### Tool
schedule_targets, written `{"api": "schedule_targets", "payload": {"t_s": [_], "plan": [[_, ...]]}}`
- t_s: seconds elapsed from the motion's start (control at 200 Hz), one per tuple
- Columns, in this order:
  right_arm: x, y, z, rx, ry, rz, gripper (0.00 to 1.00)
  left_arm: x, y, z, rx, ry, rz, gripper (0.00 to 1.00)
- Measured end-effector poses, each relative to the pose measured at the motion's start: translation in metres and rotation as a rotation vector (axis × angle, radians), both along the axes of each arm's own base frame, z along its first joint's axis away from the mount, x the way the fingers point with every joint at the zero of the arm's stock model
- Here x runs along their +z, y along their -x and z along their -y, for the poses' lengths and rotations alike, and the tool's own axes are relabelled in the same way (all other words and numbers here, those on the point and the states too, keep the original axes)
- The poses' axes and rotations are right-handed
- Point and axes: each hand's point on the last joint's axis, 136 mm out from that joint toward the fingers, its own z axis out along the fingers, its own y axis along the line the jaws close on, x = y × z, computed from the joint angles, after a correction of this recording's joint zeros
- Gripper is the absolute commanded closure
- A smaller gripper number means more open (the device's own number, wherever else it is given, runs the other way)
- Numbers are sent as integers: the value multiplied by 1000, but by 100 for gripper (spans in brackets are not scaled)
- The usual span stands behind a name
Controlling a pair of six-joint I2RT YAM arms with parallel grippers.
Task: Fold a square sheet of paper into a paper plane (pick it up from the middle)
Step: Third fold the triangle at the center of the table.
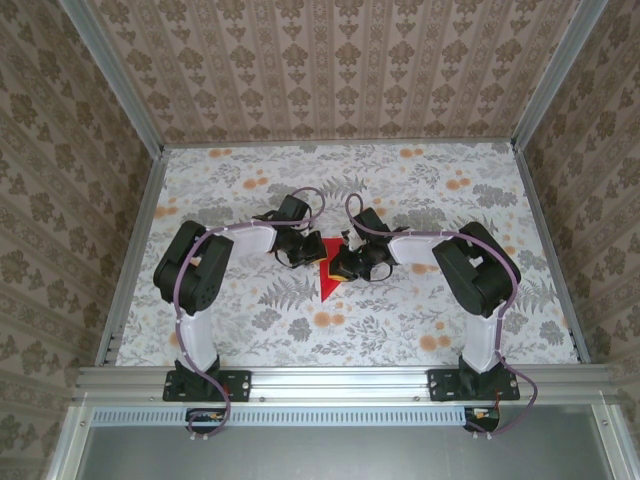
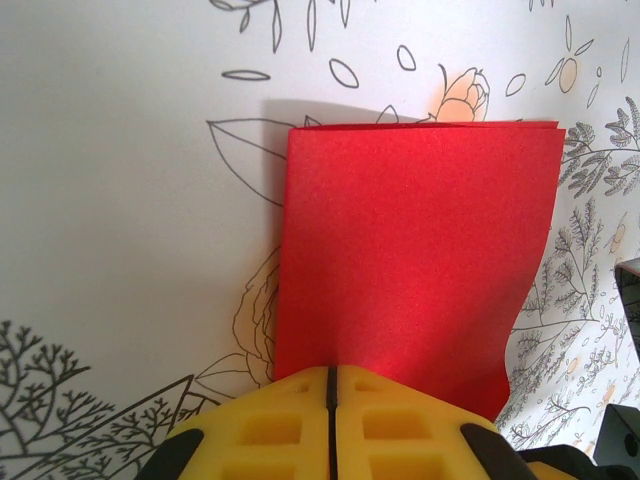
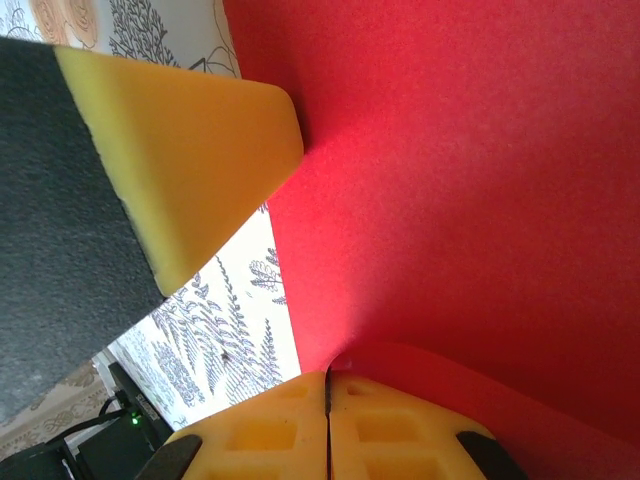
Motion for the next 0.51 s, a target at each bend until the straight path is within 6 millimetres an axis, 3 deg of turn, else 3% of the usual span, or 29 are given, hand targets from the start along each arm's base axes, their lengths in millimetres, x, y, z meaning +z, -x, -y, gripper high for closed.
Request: {"api": "schedule_targets", "payload": {"t_s": [0.505], "plan": [[-1,-3,-2,0,0,0,92,0,0,0,0,0,0,92]]}}
